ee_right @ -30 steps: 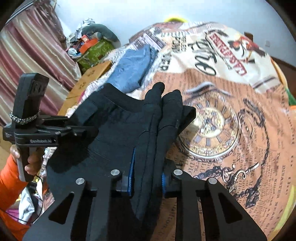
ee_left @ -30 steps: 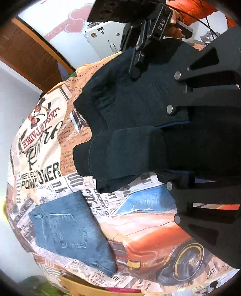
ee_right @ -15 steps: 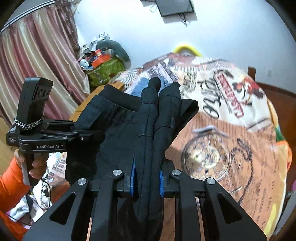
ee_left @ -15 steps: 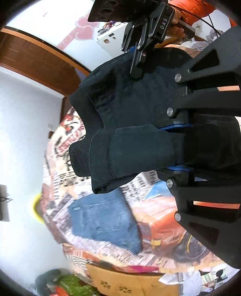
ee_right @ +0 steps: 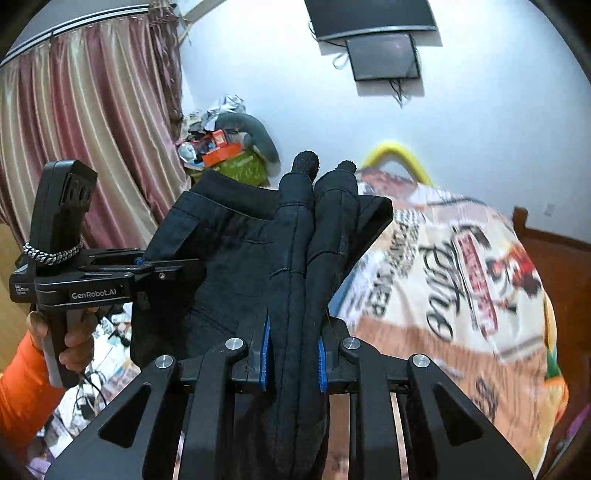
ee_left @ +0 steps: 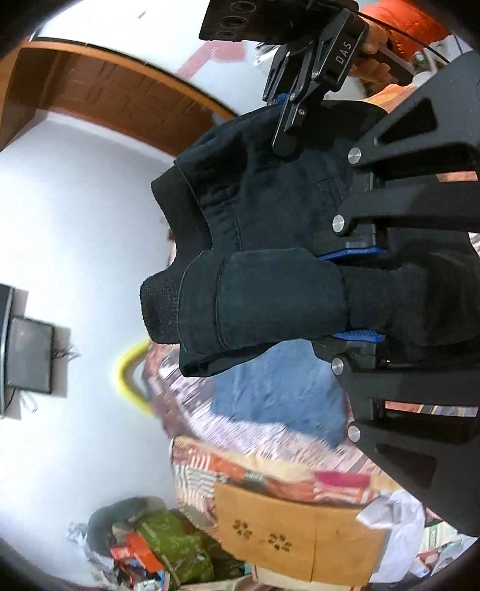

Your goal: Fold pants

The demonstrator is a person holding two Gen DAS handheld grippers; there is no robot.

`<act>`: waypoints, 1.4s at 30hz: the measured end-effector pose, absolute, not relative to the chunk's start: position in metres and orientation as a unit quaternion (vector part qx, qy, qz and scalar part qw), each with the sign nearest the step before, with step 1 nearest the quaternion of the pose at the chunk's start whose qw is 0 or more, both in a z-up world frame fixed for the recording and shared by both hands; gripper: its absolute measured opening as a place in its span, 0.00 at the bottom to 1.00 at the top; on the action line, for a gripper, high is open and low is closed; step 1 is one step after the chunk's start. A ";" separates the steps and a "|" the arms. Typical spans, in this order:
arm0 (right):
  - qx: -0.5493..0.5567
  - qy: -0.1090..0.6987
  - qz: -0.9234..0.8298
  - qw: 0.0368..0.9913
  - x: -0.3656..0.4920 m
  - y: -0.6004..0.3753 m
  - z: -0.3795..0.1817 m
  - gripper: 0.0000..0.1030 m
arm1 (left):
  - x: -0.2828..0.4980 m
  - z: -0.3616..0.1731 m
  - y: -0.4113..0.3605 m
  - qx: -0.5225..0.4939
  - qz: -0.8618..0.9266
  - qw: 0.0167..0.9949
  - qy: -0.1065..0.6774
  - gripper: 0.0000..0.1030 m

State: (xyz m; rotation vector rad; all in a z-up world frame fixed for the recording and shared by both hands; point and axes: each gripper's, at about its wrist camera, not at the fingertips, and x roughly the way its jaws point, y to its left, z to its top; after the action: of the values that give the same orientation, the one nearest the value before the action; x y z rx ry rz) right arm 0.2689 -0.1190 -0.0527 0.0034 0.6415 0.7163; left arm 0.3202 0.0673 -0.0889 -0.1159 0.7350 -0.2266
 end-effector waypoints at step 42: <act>-0.003 0.458 0.288 0.841 0.458 0.010 -0.227 0.29 | 0.538 -0.309 0.224 -0.159 -0.010 0.862 0.482 0.46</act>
State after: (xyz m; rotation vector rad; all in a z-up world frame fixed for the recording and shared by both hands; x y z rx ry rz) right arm 0.4582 0.0096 -0.2269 -0.0059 0.9678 0.6076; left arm 0.5383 0.2242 -0.3093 -0.3328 1.0110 -0.0210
